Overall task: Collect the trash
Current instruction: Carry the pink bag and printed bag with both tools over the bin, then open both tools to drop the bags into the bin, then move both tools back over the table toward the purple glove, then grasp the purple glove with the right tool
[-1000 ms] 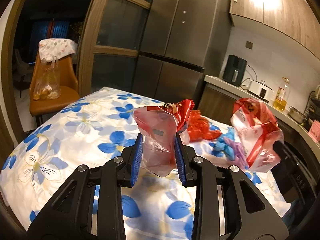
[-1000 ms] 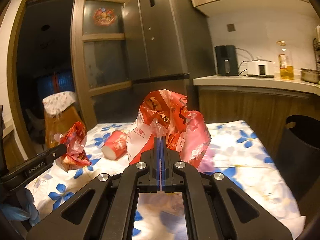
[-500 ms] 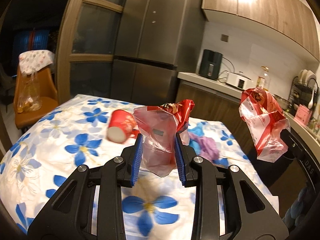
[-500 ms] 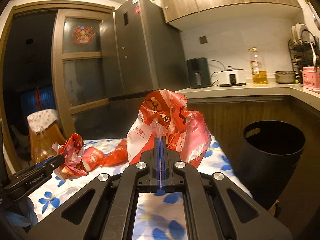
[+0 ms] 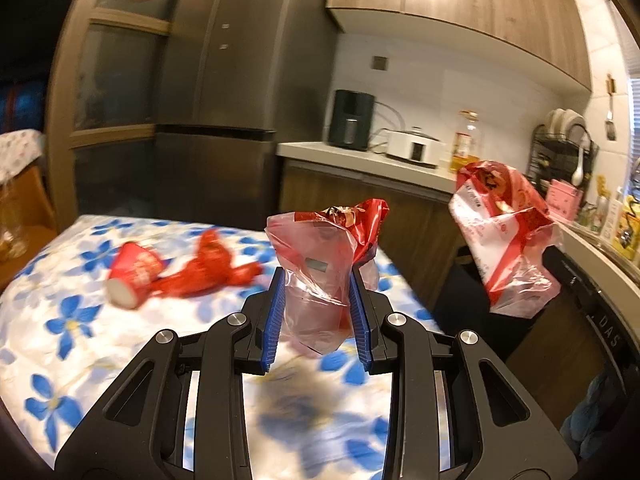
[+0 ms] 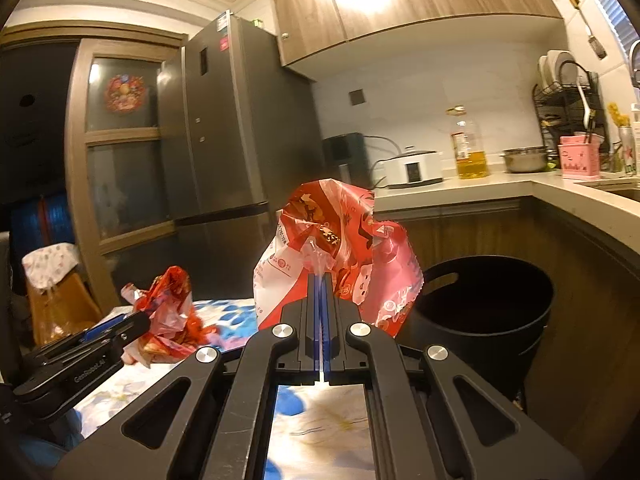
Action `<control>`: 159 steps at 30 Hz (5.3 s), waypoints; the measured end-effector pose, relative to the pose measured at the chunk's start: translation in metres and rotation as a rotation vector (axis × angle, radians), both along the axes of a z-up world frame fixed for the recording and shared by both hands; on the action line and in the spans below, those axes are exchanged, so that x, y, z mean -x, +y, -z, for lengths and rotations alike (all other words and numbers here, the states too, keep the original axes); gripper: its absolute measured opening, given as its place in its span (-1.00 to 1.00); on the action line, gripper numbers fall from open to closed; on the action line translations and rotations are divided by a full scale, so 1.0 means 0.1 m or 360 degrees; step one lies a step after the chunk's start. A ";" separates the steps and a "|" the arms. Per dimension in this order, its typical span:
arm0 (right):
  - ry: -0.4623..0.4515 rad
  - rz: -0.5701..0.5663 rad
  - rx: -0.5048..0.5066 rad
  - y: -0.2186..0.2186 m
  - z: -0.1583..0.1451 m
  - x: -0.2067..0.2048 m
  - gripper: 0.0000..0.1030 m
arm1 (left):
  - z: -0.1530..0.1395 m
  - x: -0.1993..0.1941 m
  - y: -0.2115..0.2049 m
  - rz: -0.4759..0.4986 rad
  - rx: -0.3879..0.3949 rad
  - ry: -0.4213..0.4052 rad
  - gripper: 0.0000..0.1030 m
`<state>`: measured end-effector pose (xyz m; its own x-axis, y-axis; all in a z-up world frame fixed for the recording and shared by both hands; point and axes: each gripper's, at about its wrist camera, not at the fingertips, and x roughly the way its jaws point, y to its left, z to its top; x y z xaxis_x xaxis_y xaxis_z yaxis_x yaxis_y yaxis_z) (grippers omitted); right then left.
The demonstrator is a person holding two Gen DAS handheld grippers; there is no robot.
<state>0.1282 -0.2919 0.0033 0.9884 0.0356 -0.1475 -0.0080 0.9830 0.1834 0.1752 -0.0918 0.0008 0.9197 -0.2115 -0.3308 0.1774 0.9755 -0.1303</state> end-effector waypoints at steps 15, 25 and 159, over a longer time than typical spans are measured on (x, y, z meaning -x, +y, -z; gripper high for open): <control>-0.0052 0.0334 -0.0001 -0.83 -0.07 -0.06 -0.97 | -0.17 -0.40 -1.22 0.0353 0.0002 -0.0085 -0.42; -0.0027 0.0443 -0.0027 -1.24 0.00 -0.21 -0.97 | -0.18 -0.63 -1.88 0.0512 0.0017 -0.0119 -0.42; 0.0701 -0.0246 0.0046 1.24 1.09 -1.60 -0.61 | 0.64 -0.63 0.88 -0.0380 0.0040 0.0097 0.77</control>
